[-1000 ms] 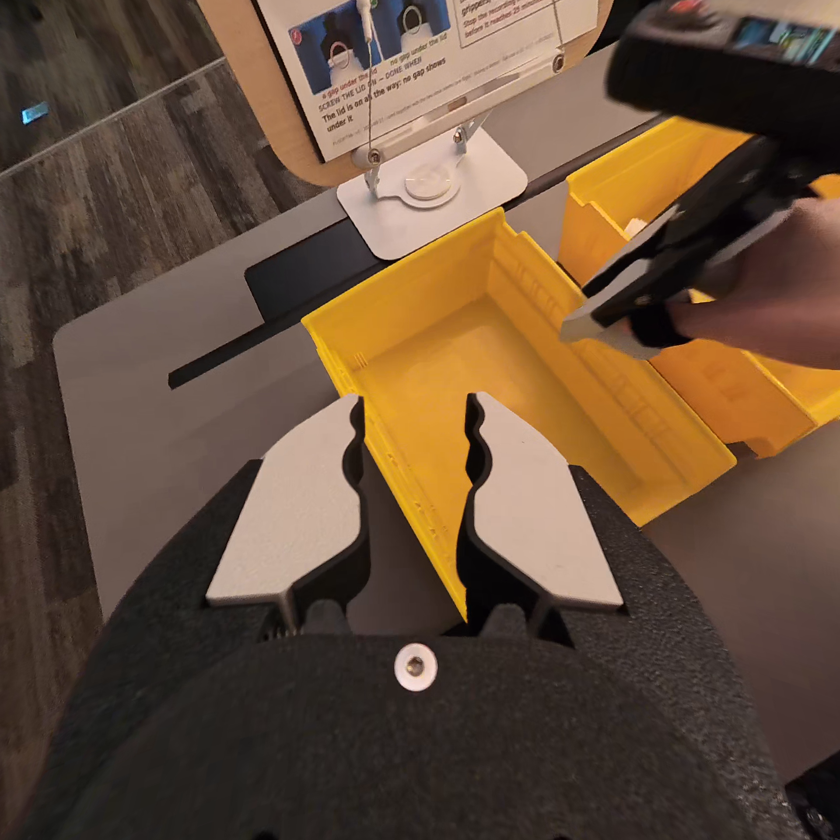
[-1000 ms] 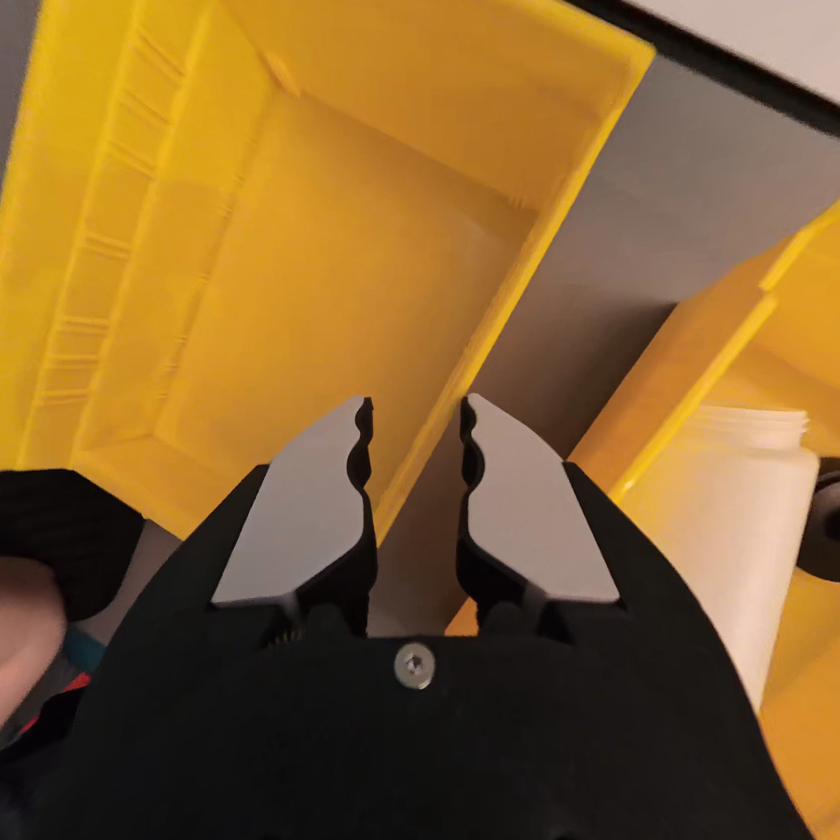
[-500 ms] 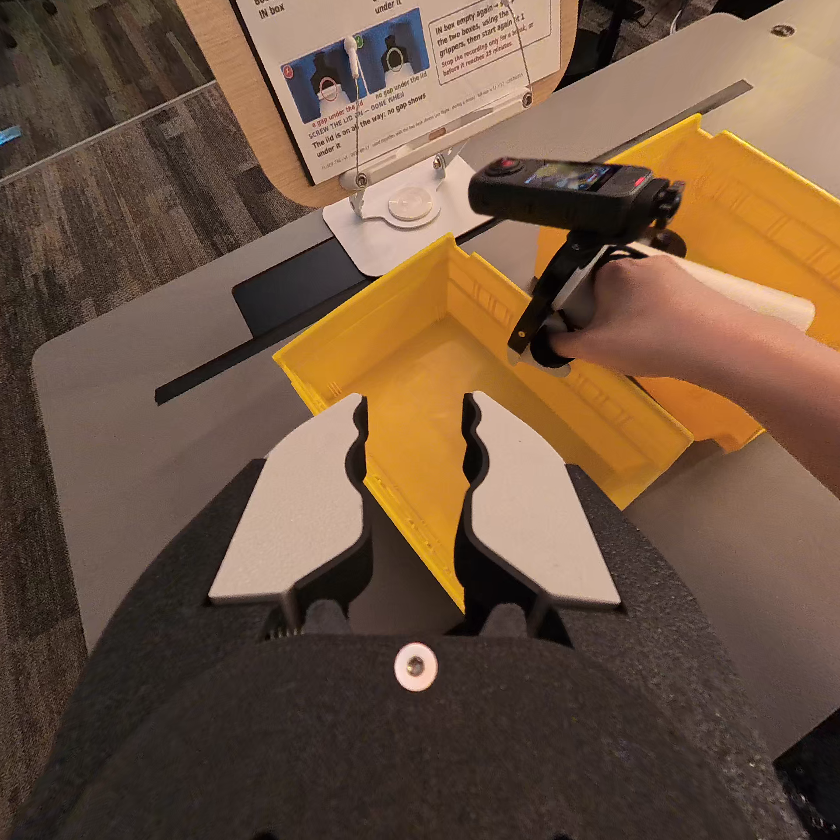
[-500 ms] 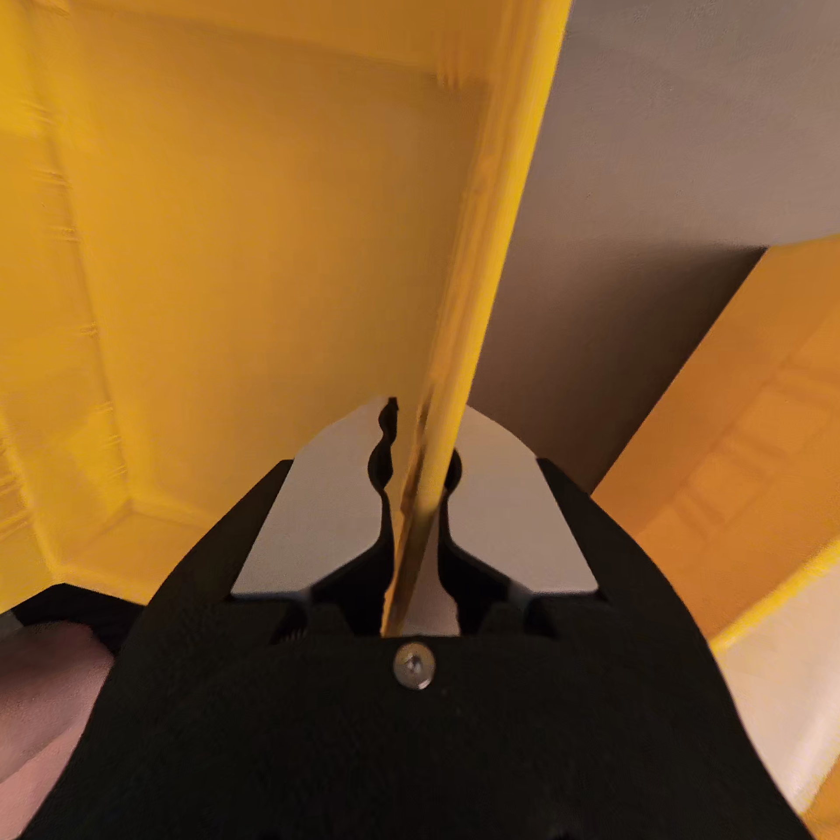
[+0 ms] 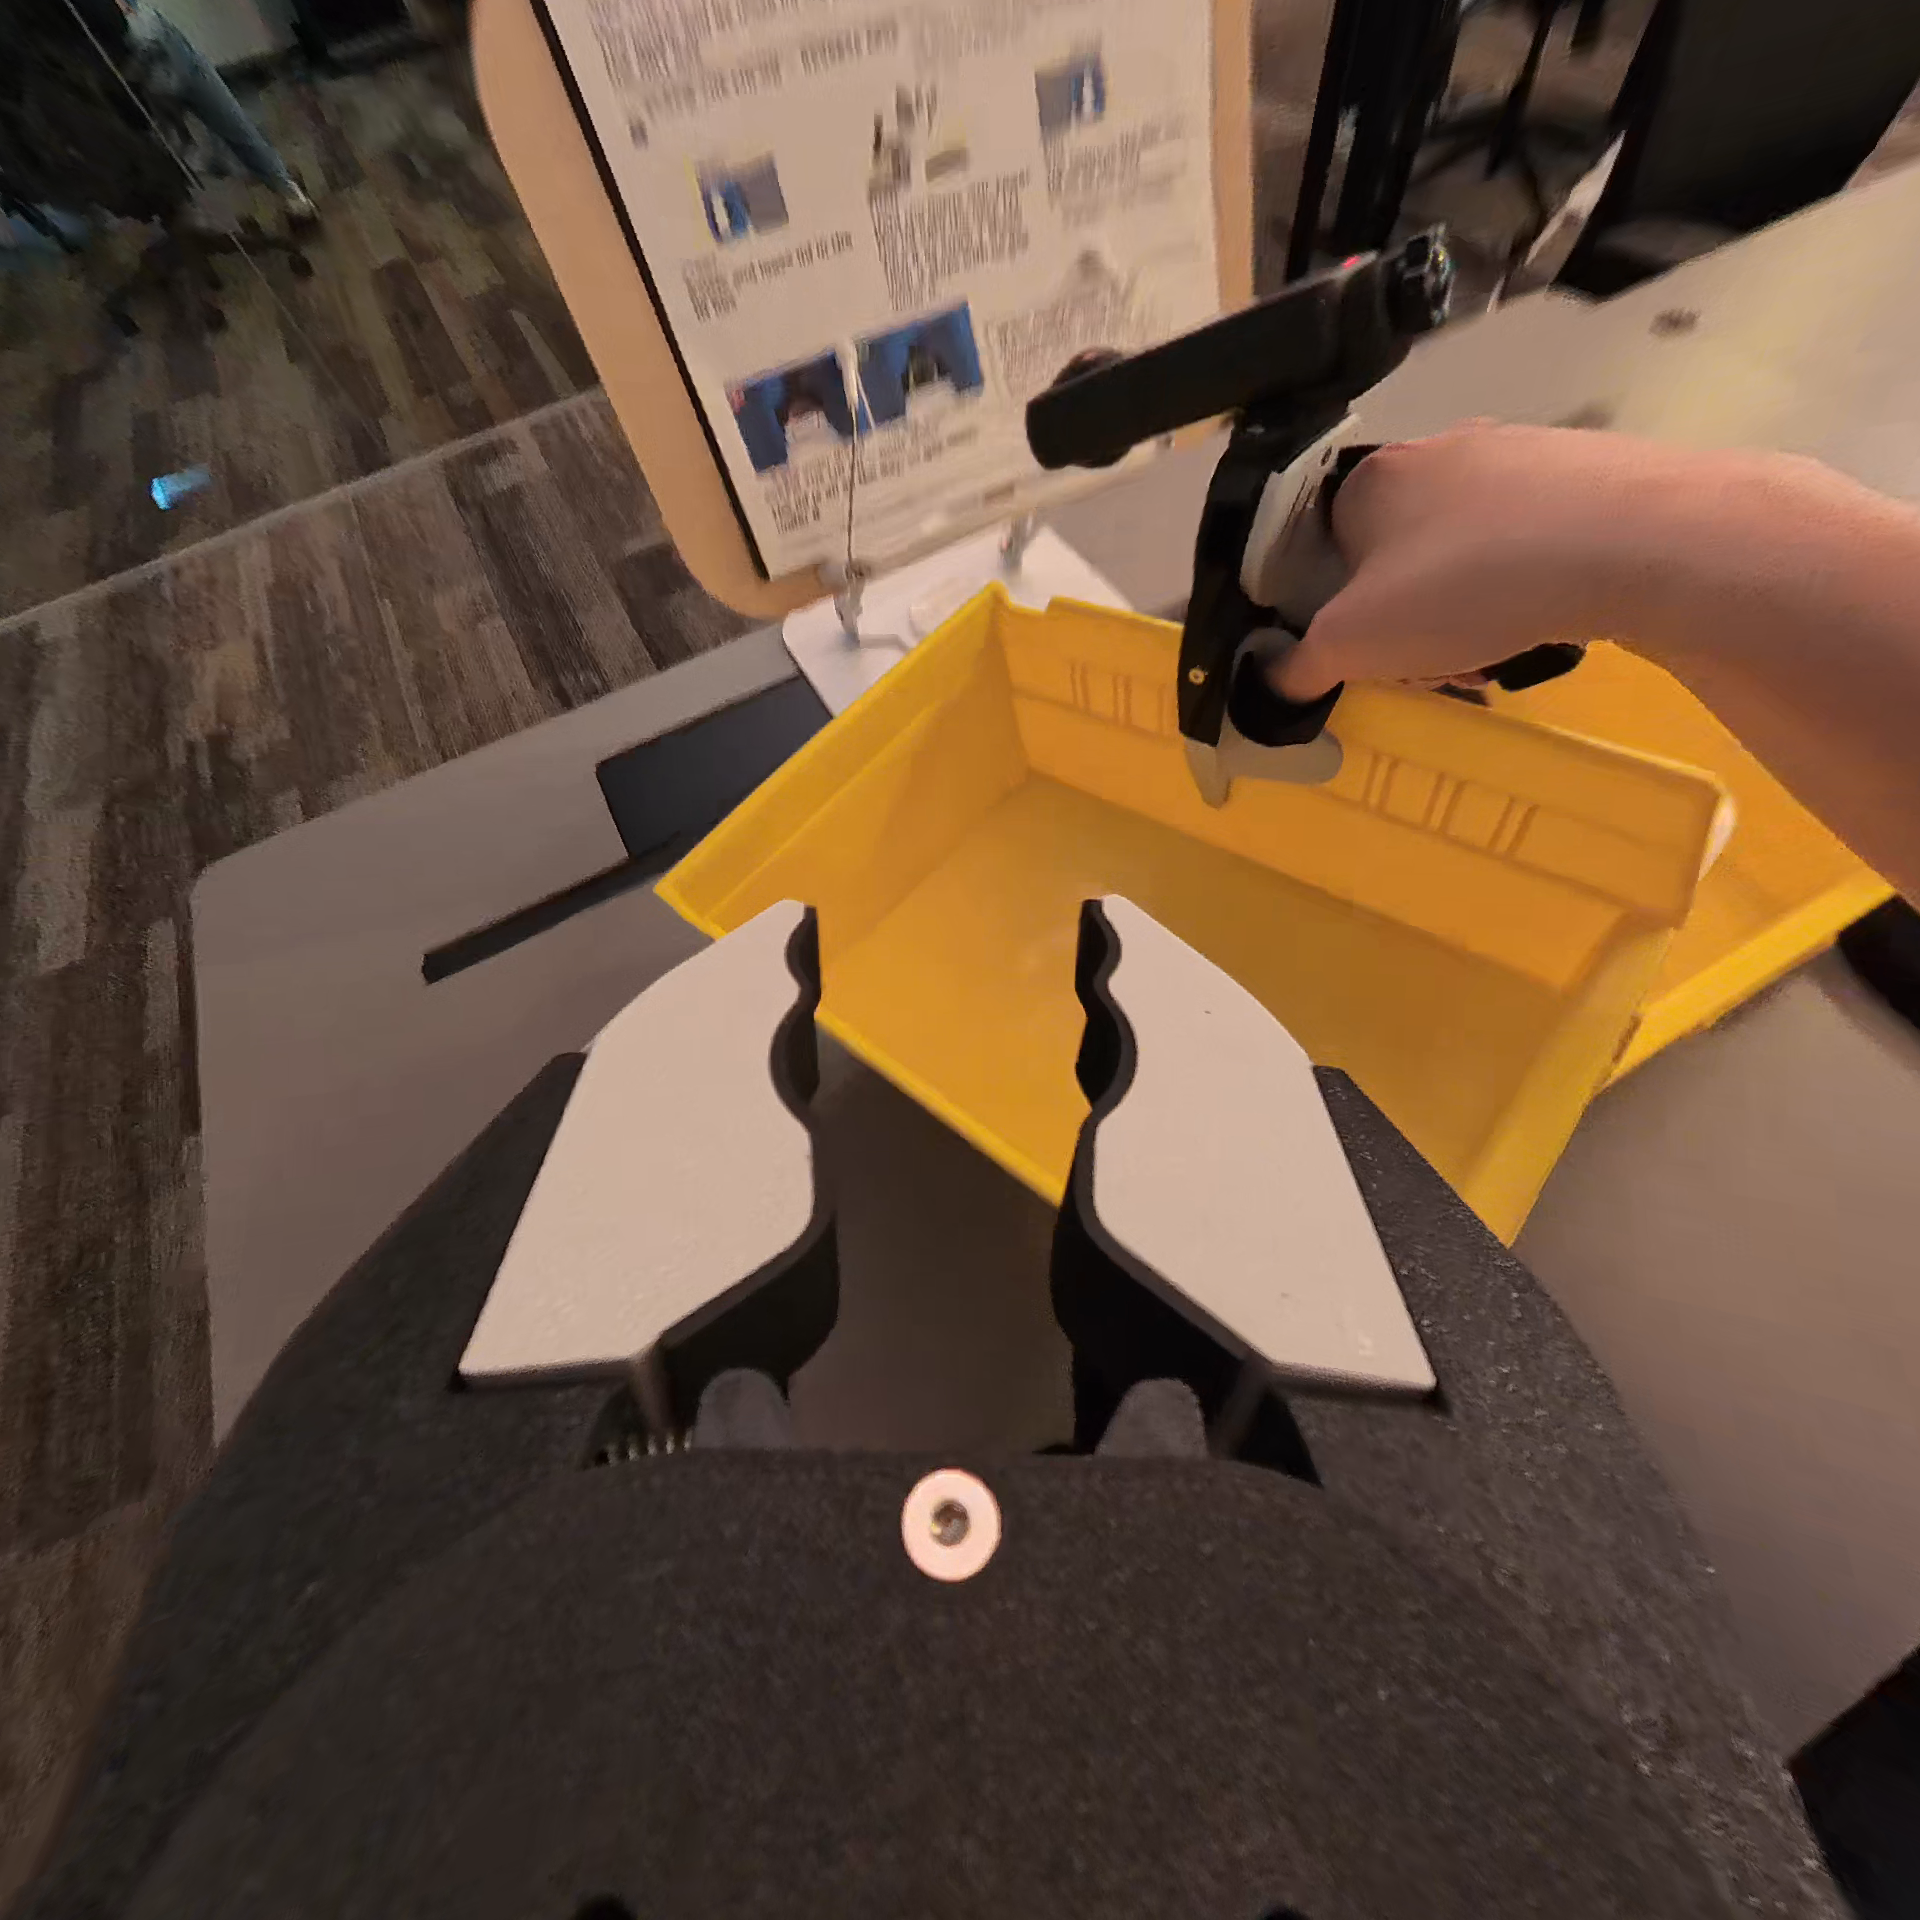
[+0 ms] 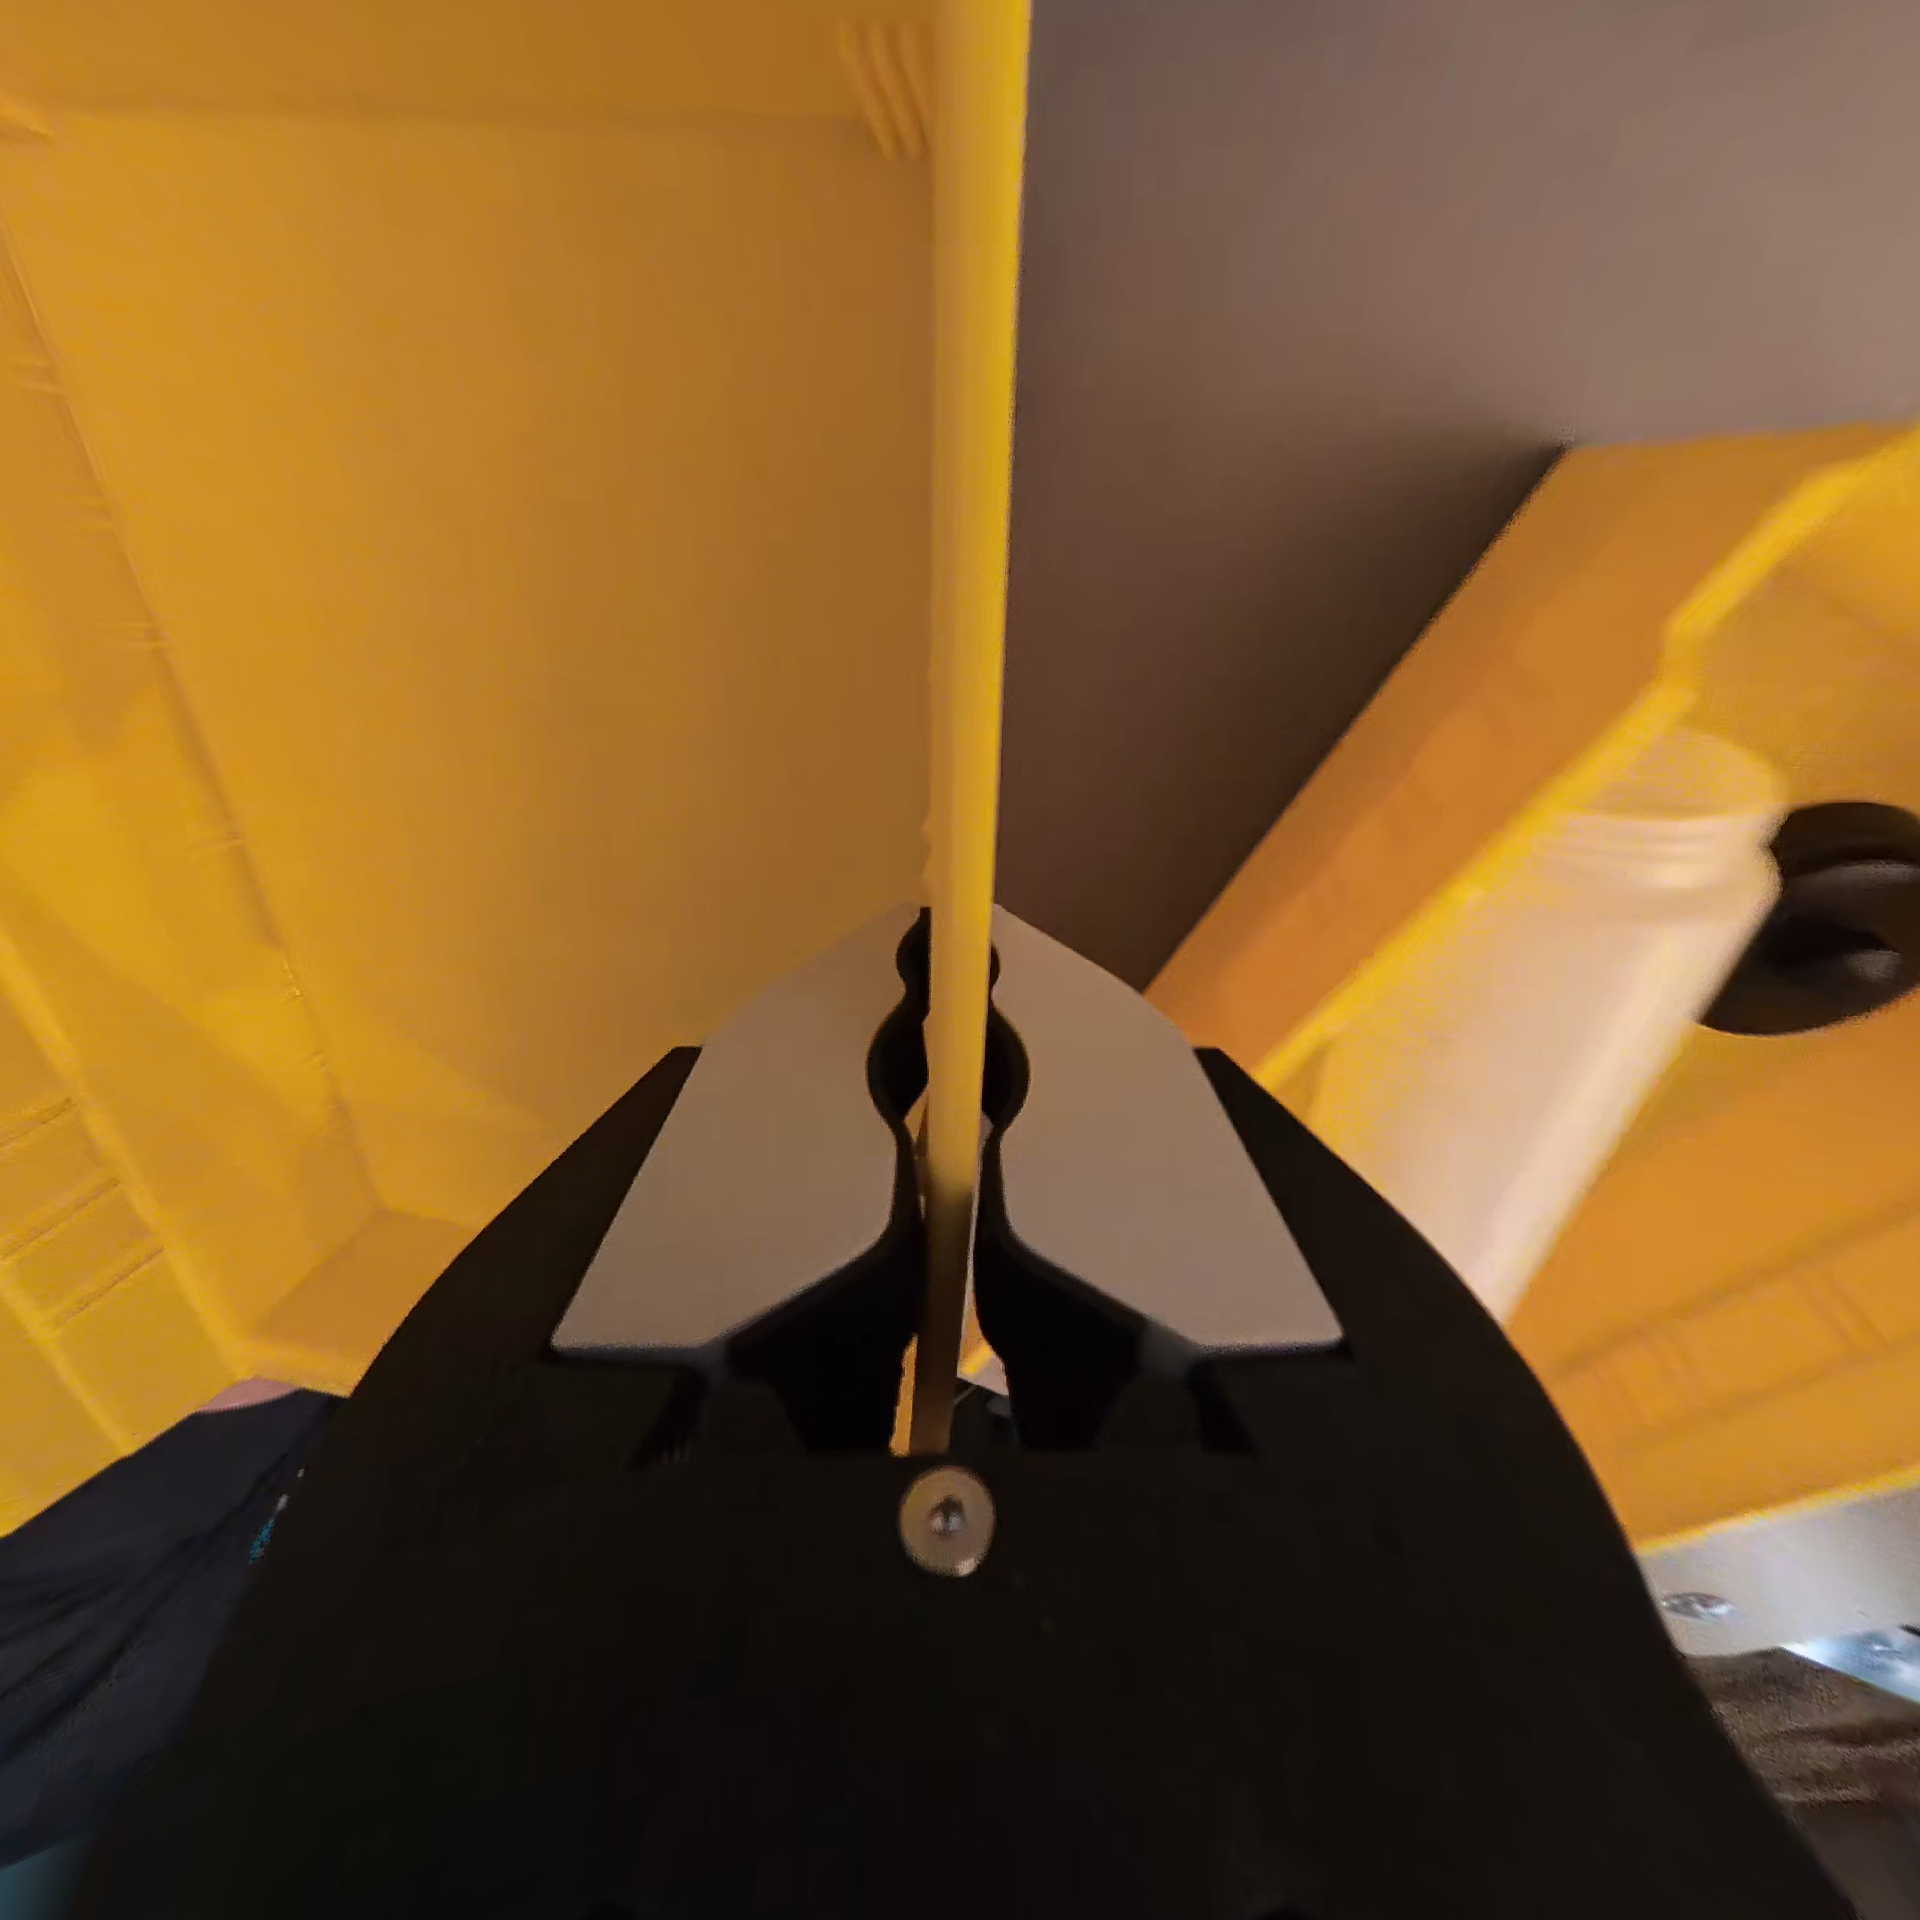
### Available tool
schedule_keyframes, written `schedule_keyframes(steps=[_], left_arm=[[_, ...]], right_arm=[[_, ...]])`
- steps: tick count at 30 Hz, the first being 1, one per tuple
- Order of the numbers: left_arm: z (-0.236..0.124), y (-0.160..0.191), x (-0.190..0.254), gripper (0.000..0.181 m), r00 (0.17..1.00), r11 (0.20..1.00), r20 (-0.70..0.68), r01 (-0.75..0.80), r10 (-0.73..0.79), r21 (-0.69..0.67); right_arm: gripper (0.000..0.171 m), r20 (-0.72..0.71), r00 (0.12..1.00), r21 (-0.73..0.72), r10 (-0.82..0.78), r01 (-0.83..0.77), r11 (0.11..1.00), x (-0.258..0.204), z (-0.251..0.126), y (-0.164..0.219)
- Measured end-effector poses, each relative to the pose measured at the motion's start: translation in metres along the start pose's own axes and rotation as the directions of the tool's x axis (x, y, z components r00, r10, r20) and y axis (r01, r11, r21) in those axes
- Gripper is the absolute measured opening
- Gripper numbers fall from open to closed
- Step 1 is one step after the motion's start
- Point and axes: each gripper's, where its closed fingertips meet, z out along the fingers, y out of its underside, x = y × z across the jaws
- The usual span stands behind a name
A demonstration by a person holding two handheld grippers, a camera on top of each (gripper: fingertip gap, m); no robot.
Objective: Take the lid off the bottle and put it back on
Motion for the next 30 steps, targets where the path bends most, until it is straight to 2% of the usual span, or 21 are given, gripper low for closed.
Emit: schedule_keyframes(steps=[4, 7, 10, 15, 20, 22, 23, 27, 30], left_arm=[[-0.039, -0.028, 0.015, 0.047, 1.0, 0.975, -0.01, 0.015, -0.013, 0.223], [-0.04, -0.028, 0.041, 0.06, 0.995, 0.976, -0.096, 0.006, 0.015, 0.22], [-0.009, -0.015, 0.074, 0.068, 0.98, 0.992, -0.18, -0.063, 0.082, 0.107], [0.083, 0.011, 0.155, 0.07, 0.911, 0.987, -0.398, -0.146, 0.106, -0.073], [0.166, 0.048, 0.204, 0.066, 0.858, 0.957, -0.51, -0.091, -0.064, -0.274], [0.193, 0.056, 0.207, 0.068, 0.875, 0.922, -0.48, -0.132, -0.064, -0.363], [0.205, 0.059, 0.207, 0.073, 0.885, 0.897, -0.461, -0.154, -0.061, -0.414], [0.233, 0.074, 0.207, 0.072, 0.893, 0.768, -0.429, -0.178, -0.136, -0.616], [0.241, 0.095, 0.206, 0.059, 0.898, 0.624, -0.392, -0.193, -0.198, -0.757]], right_arm=[[0.004, 0.013, 0.999, 0.081, 0.031, -0.032, 0.996, 0.046, -0.057, 0.013], [0.004, 0.041, 0.992, 0.146, 0.122, -0.127, 0.981, 0.108, -0.099, 0.042], [0.004, 0.042, 0.966, 0.188, 0.254, -0.257, 0.948, 0.187, -0.131, 0.09], [0.004, -0.023, 0.89, 0.211, 0.456, -0.442, 0.872, 0.313, -0.159, 0.189], [0.005, -0.059, 0.815, 0.229, 0.576, -0.55, 0.803, 0.403, -0.148, 0.265], [0.005, -0.057, 0.802, 0.209, 0.595, -0.573, 0.793, 0.424, -0.135, 0.283], [0.005, -0.055, 0.795, 0.199, 0.604, -0.584, 0.787, 0.432, -0.127, 0.29], [0.004, -0.042, 0.808, 0.177, 0.587, -0.572, 0.801, 0.45, -0.096, 0.295], [0.004, -0.033, 0.823, 0.176, 0.567, -0.554, 0.814, 0.458, -0.075, 0.29]])
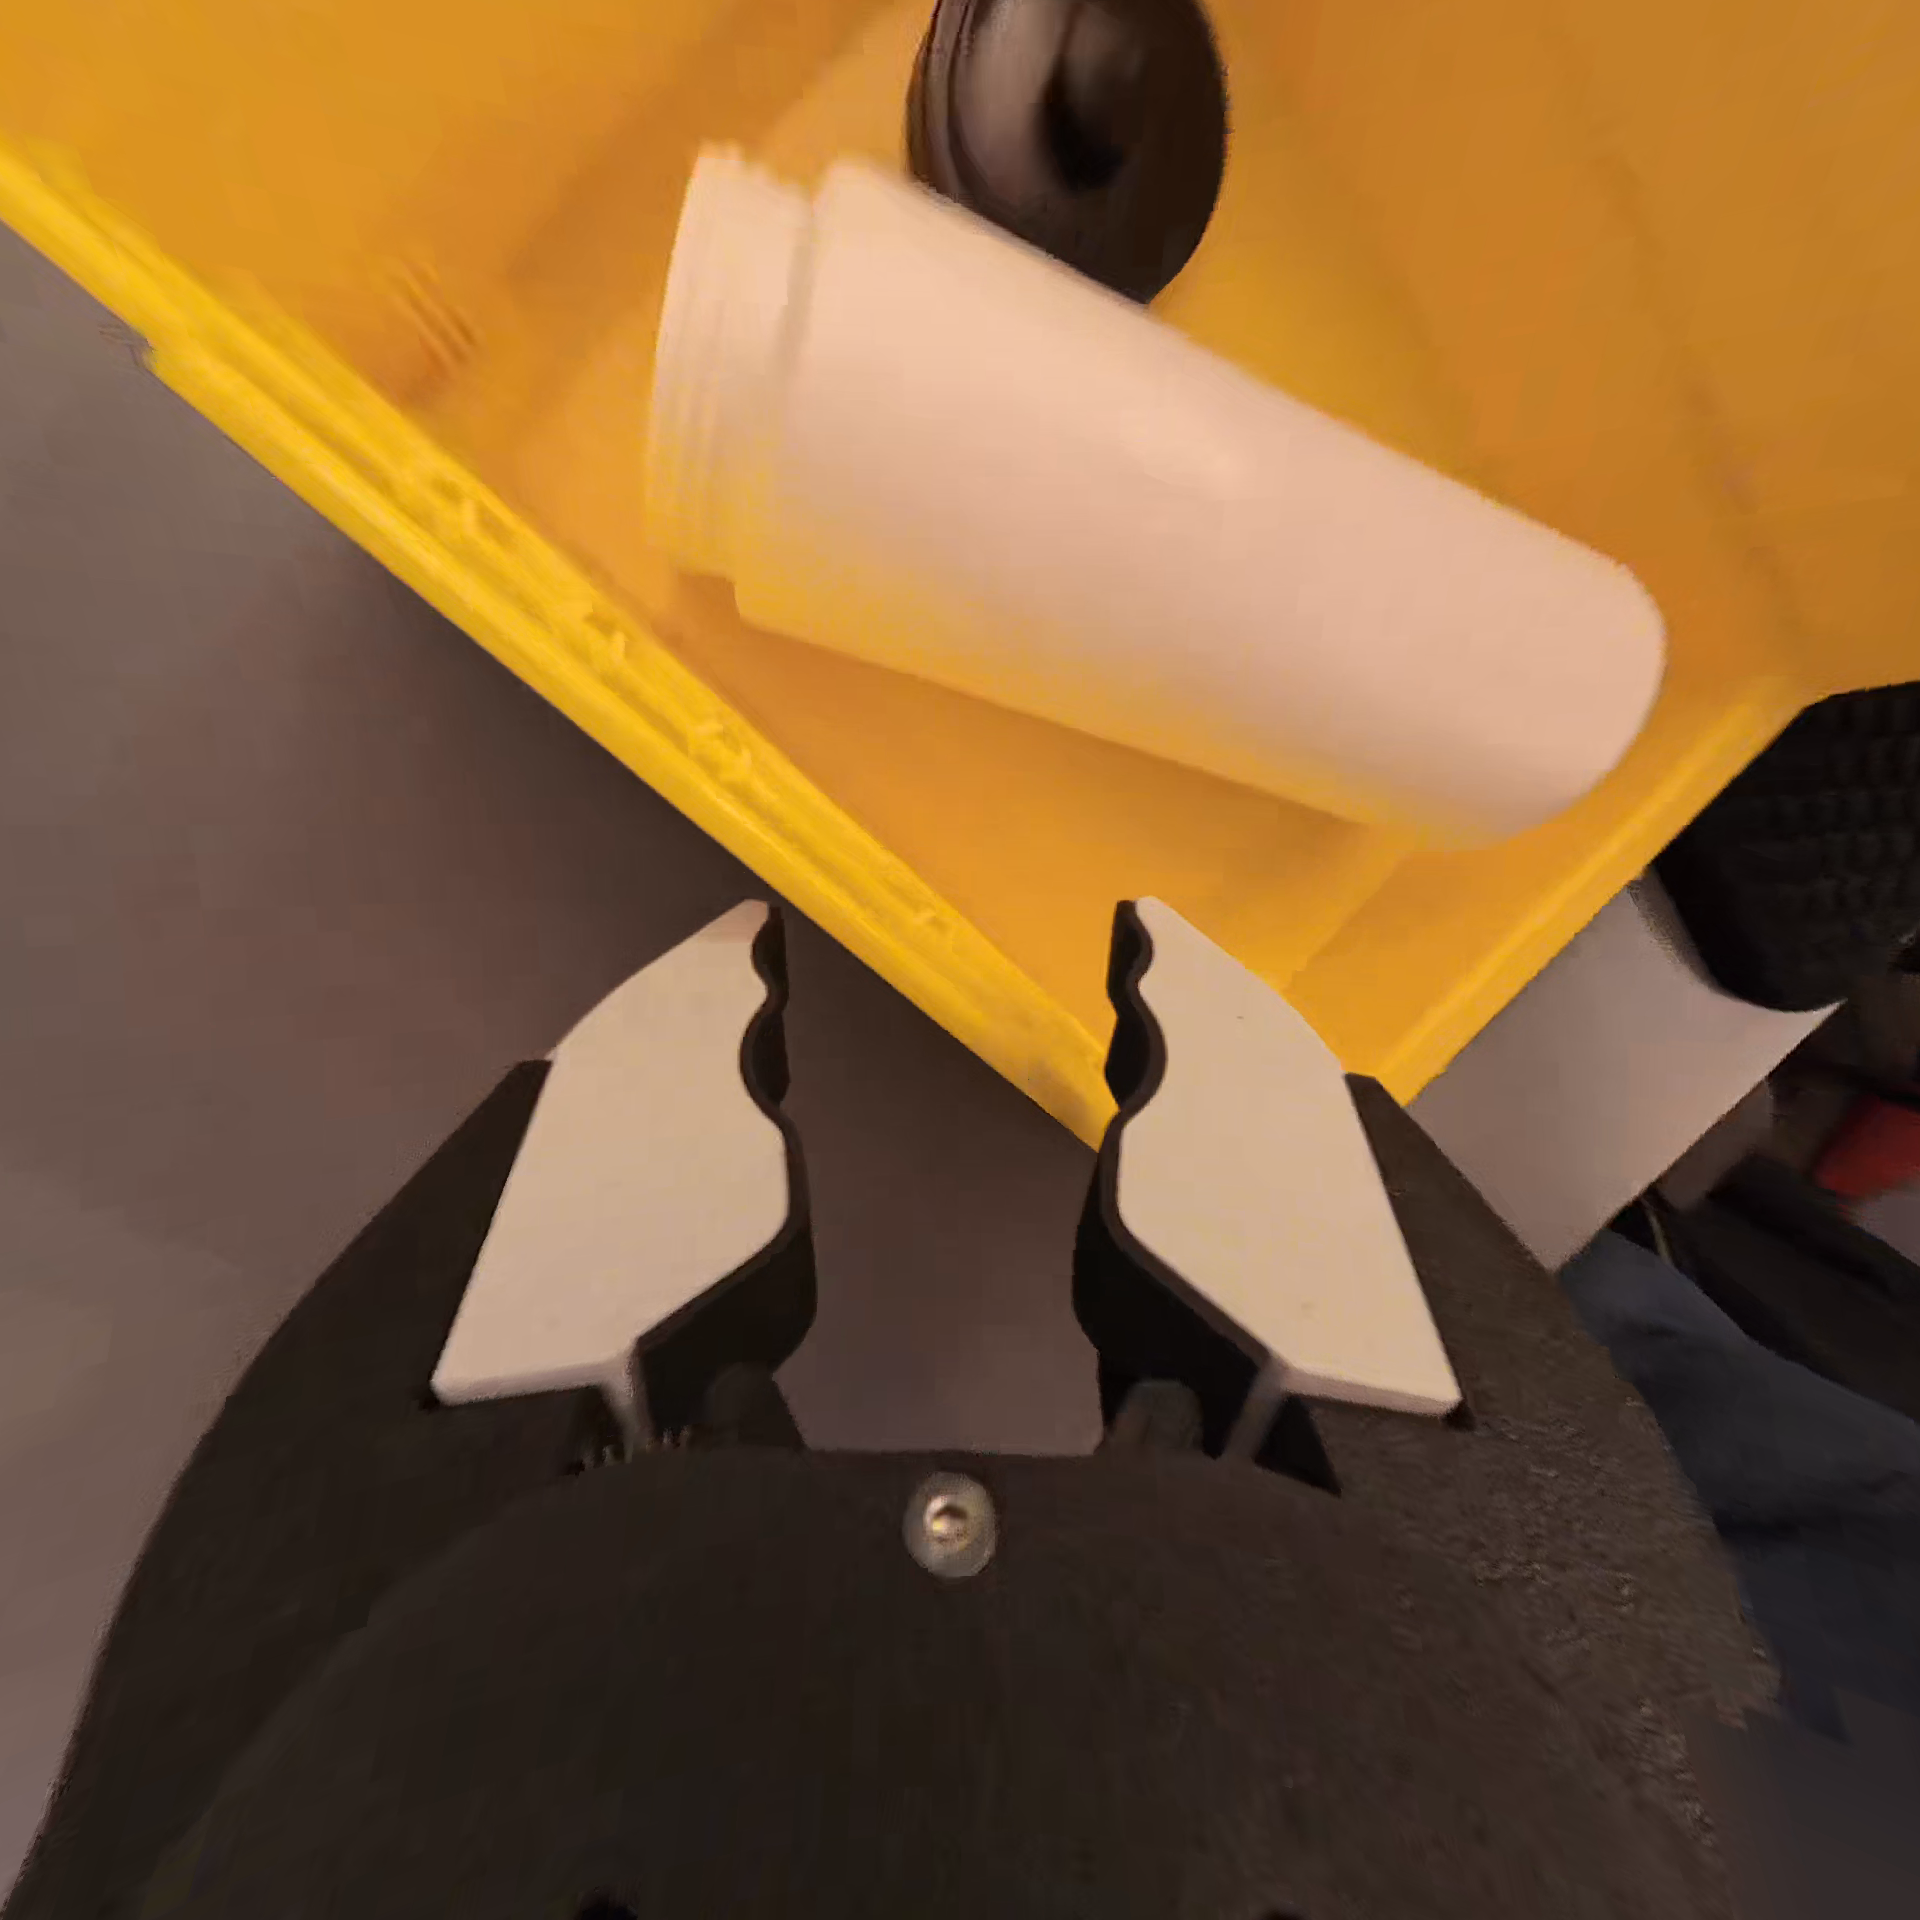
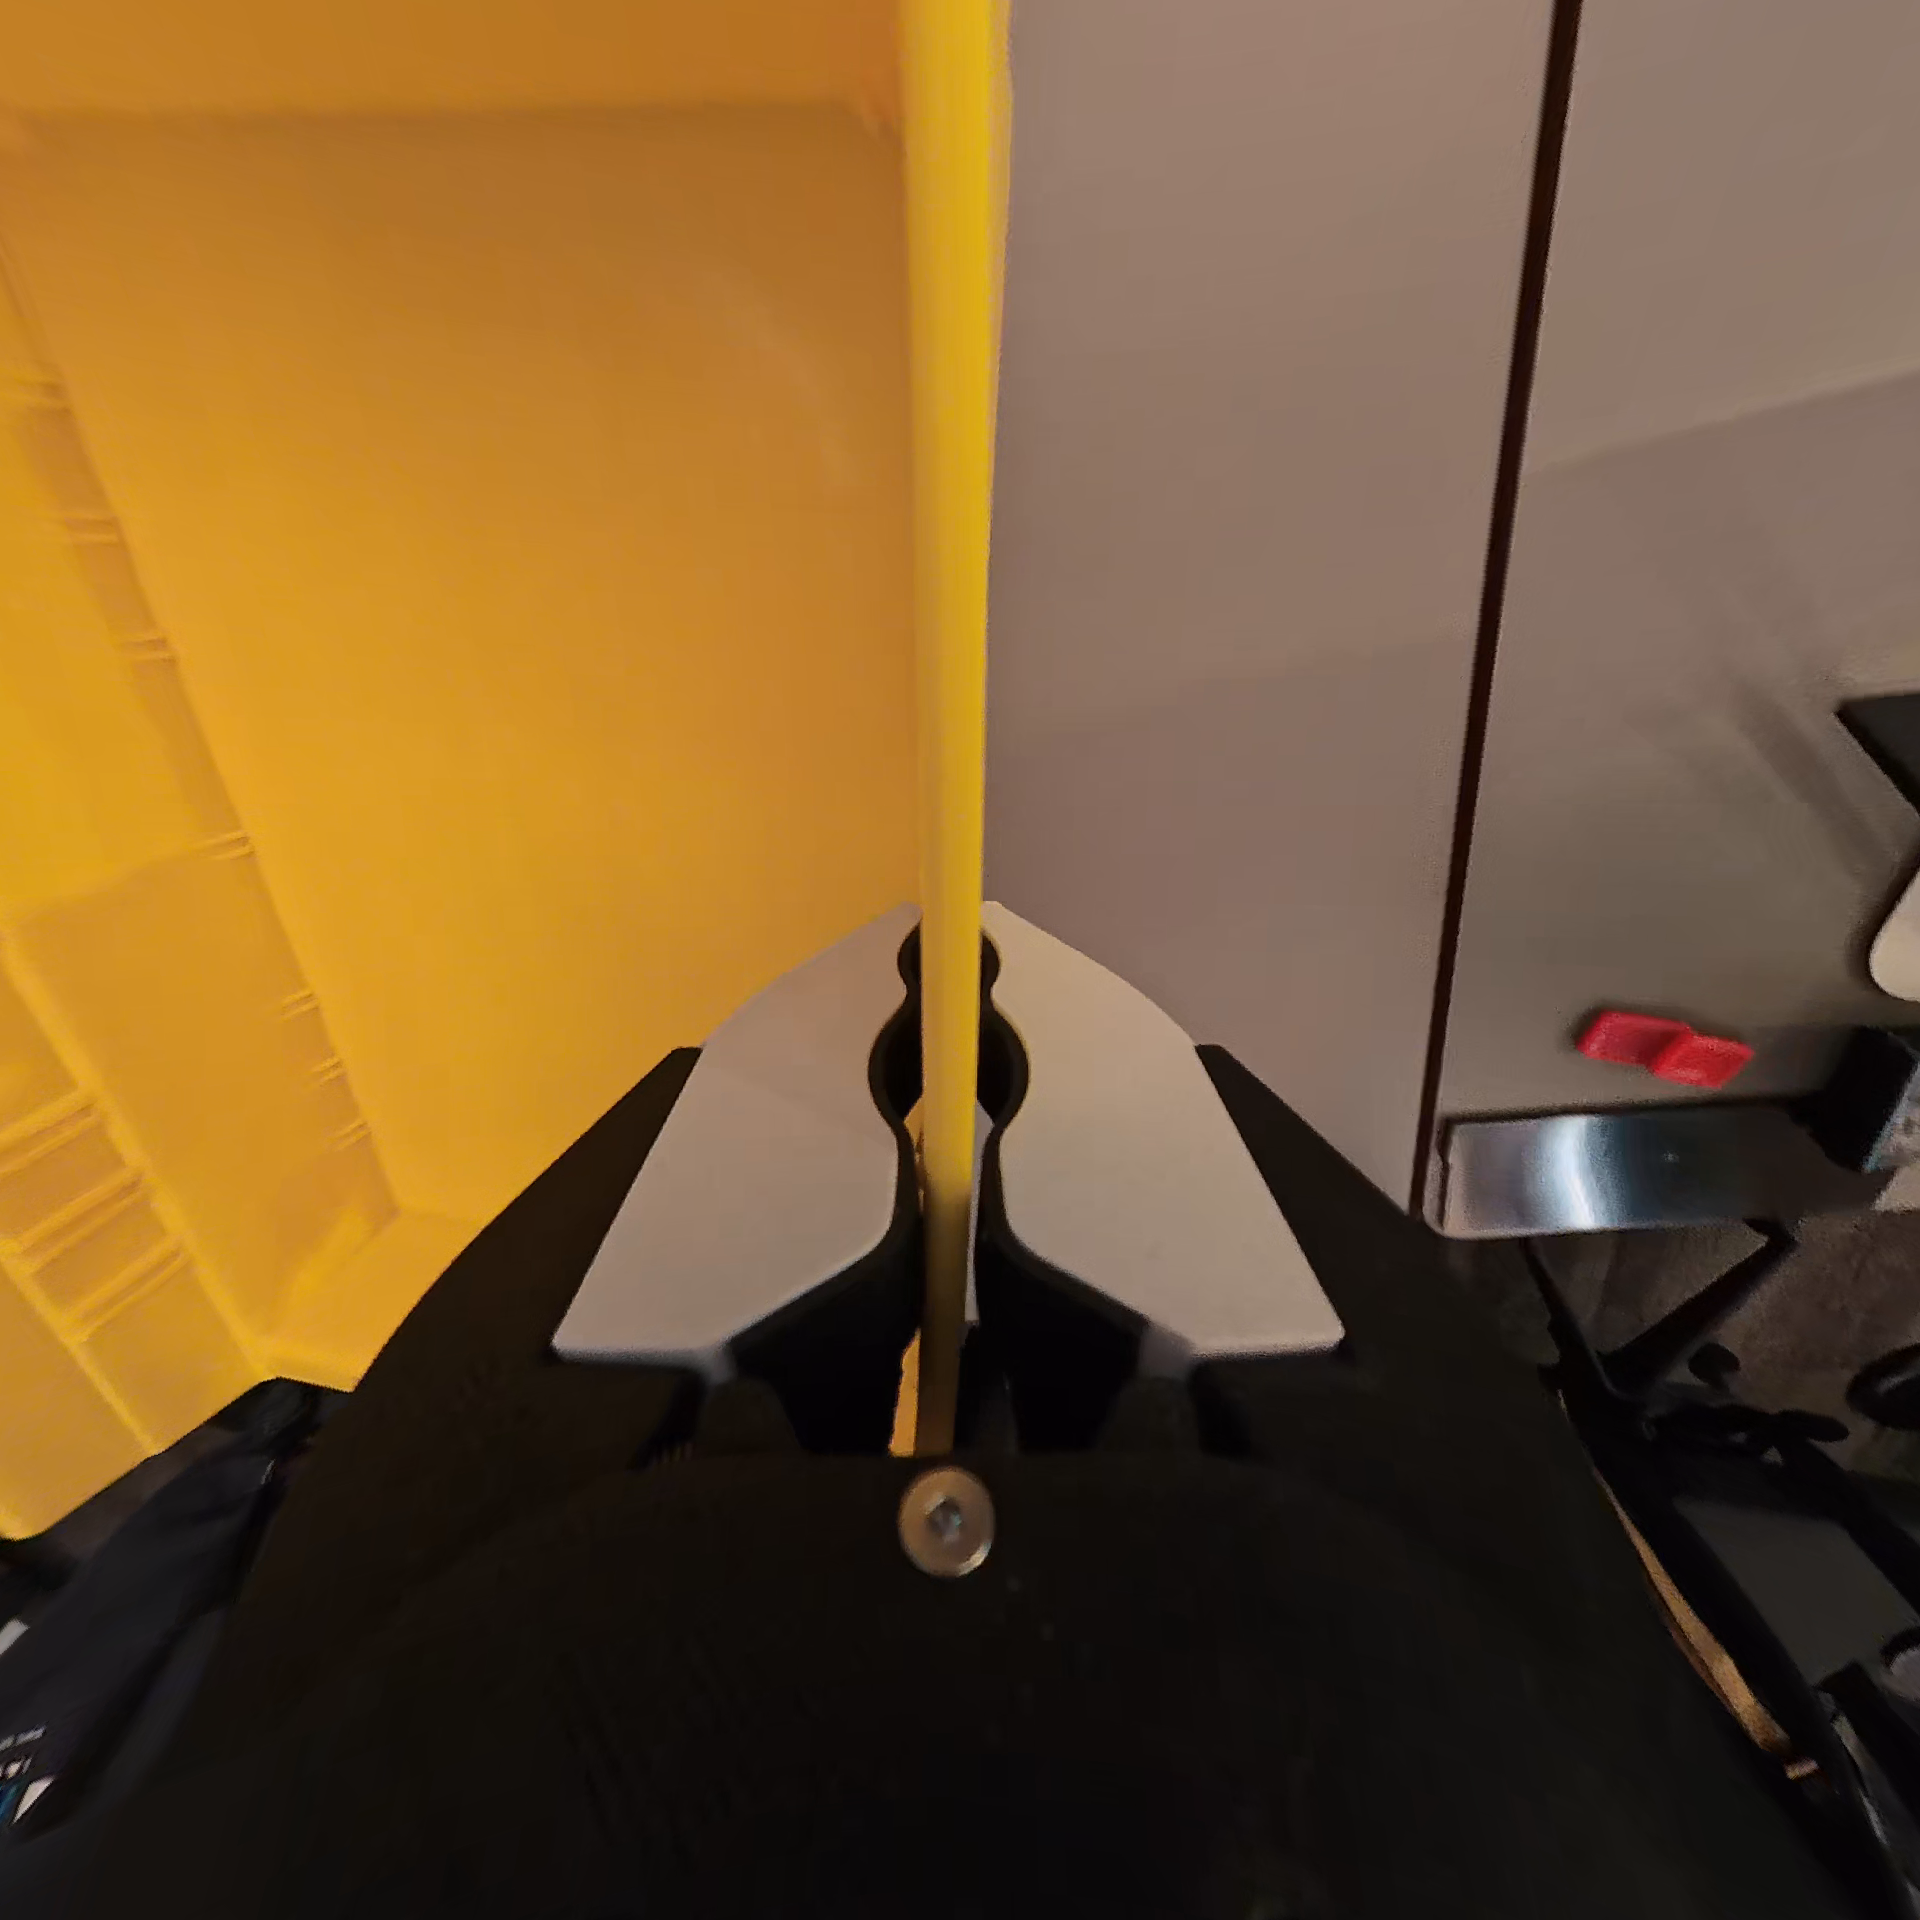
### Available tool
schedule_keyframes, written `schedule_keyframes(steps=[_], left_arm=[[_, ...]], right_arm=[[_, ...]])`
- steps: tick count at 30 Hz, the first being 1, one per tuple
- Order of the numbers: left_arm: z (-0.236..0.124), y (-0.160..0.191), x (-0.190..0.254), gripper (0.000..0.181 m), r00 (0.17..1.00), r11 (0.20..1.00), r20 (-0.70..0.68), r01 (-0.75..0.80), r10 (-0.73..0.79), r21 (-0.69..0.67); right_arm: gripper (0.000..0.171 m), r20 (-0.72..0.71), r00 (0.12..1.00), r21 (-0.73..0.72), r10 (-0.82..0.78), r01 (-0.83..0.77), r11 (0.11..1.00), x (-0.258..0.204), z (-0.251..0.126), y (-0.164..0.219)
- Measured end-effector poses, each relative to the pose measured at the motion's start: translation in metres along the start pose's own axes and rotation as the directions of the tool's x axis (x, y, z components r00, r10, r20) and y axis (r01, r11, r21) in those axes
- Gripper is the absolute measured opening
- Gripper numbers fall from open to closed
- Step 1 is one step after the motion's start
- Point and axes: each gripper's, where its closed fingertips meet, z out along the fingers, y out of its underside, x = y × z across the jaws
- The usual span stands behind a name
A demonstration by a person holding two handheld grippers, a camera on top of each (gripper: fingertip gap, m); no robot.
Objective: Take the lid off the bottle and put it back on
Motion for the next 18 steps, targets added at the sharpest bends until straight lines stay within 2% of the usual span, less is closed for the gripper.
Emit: schedule_keyframes(steps=[3, 7, 14, 16, 18], left_arm=[[0.013, 0.006, 0.004, 0.051, 0.997, 0.988, -0.055, 0.051, -0.059, -0.146], [0.021, 0.009, 0.006, 0.043, 0.984, 0.955, -0.079, 0.131, -0.157, -0.266], [0.017, 0.012, -0.018, 0.018, 0.958, 0.895, 0.01, 0.272, -0.287, -0.353], [0.014, 0.014, -0.035, 0.008, 0.946, 0.887, 0.03, 0.313, -0.322, -0.339], [0.01, 0.017, -0.048, 0.008, 0.939, 0.896, -0.009, 0.325, -0.343, -0.304]], right_arm=[[0.004, 0.023, 1.0, -0.008, -0.012, 0.012, 1.0, -0.002, 0.019, -0.004], [0.004, 0.061, 0.998, -0.007, -0.03, 0.03, 1.0, -0.013, 0.038, -0.011], [0.004, 0.088, 0.995, 0.018, -0.051, 0.05, 0.999, -0.04, 0.057, -0.027], [0.004, 0.098, 0.993, 0.031, -0.06, 0.057, 0.998, -0.051, 0.064, -0.034], [0.005, 0.117, 0.99, 0.031, -0.073, 0.07, 0.997, -0.066, 0.073, -0.037]])
